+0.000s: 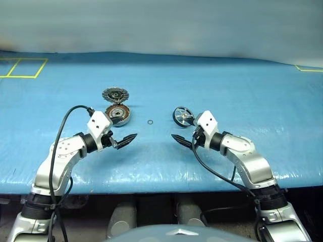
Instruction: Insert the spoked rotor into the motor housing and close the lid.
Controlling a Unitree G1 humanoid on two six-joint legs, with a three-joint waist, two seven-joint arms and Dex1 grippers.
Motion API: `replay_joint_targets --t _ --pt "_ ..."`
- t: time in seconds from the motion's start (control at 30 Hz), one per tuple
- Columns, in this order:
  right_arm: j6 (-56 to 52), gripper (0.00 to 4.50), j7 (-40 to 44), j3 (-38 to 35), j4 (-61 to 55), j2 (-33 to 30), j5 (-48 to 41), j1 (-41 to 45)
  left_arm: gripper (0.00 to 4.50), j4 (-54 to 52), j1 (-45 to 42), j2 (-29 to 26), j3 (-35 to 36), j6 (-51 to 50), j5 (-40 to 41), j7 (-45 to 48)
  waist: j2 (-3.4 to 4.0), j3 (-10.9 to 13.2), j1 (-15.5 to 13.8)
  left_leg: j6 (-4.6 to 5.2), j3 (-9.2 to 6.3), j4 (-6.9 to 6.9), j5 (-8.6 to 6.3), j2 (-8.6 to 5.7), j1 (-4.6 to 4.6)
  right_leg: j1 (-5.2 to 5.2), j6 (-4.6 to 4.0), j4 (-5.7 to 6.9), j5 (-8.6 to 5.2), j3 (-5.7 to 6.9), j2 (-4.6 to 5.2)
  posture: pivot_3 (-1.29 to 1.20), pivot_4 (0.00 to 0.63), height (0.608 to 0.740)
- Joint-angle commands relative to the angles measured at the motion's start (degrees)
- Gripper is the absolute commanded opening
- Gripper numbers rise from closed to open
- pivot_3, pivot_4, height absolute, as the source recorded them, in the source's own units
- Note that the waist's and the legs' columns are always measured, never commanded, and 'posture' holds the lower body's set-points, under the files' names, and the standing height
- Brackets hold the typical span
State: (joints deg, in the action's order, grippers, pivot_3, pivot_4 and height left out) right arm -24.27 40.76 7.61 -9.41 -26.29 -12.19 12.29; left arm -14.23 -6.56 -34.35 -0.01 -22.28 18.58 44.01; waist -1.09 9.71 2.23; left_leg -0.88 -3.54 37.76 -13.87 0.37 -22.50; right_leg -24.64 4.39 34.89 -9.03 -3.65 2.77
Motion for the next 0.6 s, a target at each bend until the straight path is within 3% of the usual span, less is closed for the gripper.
replay_joint_targets --t 0.03,0.43,0.57,0.6 --pt "0.7 4.47 0.1 0.2 -1.3 0.5 -0.2 1.2 4.50 -0.1 -1.7 -1.2 1.0 0.6 -0.2 0.7 0.00 0.0 0.0 0.00 0.00 0.01 0.00 0.00 0.00 0.00 0.00 0.01 0.00 0.00 0.00 0.00 0.150 0.740" --pt "0.1 4.47 -0.5 0.2 -1.9 0.3 -0.7 0.8 4.50 -0.5 -2.0 -2.8 0.1 0.1 -1.9 0.9 0.00 0.0 0.0 0.00 0.00 0.00 0.00 0.01 0.00 0.00 0.00 0.01 0.00 0.00 -0.01 0.00 0.150 0.740" --pt "0.0 4.47 -0.5 -0.1 -2.0 0.0 -0.7 1.1 4.50 -0.6 -2.6 -5.9 -1.7 -0.5 -5.0 1.9 0.00 0.0 0.0 0.00 0.00 0.00 0.00 0.01 0.00 0.00 0.00 0.01 0.00 -0.01 -0.01 0.00 0.150 0.740" --pt "-0.1 4.47 -0.5 -0.2 -2.0 0.0 -0.8 1.2 4.50 -0.1 -4.1 -9.1 -3.3 0.1 -7.9 3.4 -0.03 0.0 0.0 0.00 0.00 0.00 0.00 0.01 0.00 0.00 0.00 0.01 0.00 -0.01 -0.02 0.00 0.150 0.740"
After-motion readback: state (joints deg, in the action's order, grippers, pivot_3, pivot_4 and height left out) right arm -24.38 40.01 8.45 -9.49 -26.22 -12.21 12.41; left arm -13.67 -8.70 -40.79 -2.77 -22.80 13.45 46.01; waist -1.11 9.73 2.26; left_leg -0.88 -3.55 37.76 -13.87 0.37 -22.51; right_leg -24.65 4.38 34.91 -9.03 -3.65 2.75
